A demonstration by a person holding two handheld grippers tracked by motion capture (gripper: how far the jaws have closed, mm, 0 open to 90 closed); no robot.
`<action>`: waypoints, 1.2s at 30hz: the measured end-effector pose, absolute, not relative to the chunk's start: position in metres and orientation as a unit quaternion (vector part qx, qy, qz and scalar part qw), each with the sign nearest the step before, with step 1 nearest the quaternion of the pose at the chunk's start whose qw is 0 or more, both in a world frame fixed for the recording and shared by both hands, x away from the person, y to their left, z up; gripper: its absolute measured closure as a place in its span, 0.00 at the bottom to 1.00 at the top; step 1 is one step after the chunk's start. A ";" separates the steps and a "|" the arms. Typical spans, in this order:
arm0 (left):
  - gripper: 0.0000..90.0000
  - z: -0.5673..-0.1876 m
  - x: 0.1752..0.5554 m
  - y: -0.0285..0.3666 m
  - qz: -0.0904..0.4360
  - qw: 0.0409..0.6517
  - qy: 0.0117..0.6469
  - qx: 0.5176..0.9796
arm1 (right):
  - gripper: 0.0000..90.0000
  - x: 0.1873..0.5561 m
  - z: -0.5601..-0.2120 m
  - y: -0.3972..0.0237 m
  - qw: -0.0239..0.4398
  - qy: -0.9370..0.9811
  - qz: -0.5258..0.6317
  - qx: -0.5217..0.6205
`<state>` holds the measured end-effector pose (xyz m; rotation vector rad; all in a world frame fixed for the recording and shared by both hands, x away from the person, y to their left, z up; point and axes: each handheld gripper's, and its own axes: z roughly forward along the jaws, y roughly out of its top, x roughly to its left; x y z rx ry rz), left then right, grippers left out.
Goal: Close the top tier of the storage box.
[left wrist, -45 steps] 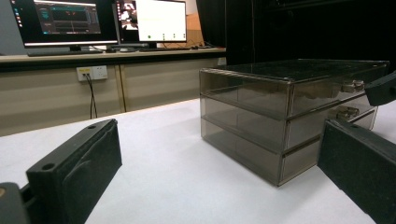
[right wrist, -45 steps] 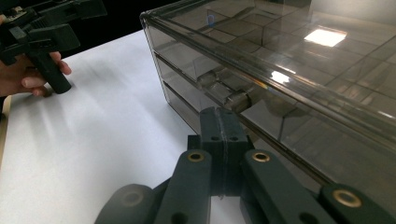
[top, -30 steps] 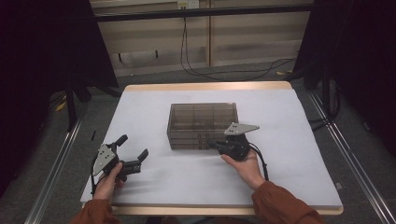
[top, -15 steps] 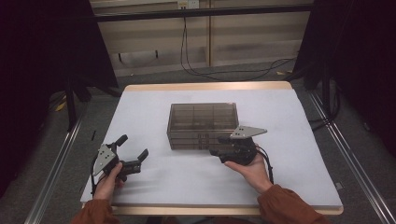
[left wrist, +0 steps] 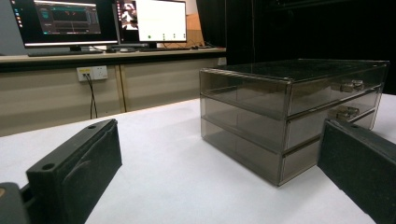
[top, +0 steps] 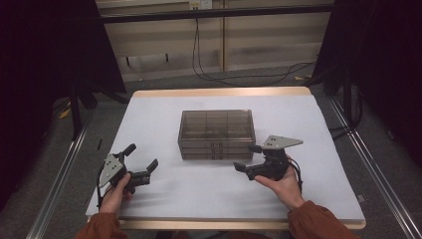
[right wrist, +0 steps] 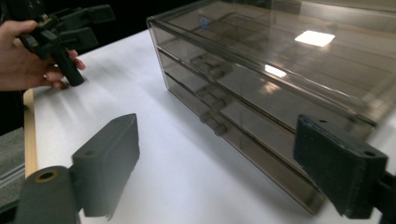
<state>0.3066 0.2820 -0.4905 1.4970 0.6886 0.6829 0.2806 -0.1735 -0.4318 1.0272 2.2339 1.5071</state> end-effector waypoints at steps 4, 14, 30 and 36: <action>0.00 -0.491 0.307 0.282 0.298 0.628 0.300 0.653 | 0.11 0.279 -0.433 -0.190 0.138 0.759 0.513 0.375; 0.00 -0.490 0.307 0.283 0.299 0.625 0.298 0.657 | 0.08 0.267 -0.440 -0.224 0.153 0.748 0.500 0.408; 0.00 -0.490 0.307 0.283 0.298 0.625 0.299 0.657 | 0.06 0.253 -0.445 -0.271 0.201 0.742 0.445 0.460; 0.00 -0.490 0.307 0.283 0.298 0.624 0.300 0.657 | 0.06 0.252 -0.453 -0.288 0.228 0.734 0.419 0.483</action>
